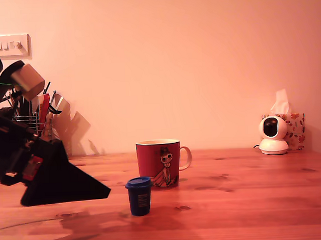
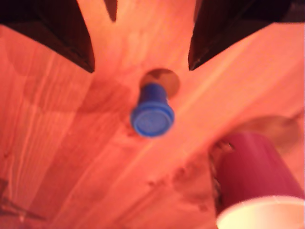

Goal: Pick up the coffee capsules on the table and drop them inside the coffee cup

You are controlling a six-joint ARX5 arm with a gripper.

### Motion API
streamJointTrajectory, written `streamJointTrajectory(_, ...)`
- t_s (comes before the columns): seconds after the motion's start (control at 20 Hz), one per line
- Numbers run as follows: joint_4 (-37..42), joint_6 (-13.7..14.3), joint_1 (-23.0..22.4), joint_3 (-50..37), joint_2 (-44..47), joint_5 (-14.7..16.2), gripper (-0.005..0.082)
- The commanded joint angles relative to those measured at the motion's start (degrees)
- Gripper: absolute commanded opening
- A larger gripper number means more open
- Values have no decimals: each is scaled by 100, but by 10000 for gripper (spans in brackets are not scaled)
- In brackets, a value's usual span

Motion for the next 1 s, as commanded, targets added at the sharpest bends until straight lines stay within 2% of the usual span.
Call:
streamJointTrajectory(0.0,101,28,-44,-59,210,22,569)
streamJointTrajectory(0.3,236,33,-96,212,682,24,569)
streamJointTrajectory(0.45,245,173,-179,361,909,22,569)
streamJointTrajectory(0.65,254,201,-258,603,1220,20,569)
streamJointTrajectory(0.75,262,326,-289,739,1344,17,569)
streamJointTrajectory(0.95,269,323,-306,1043,1585,13,568)
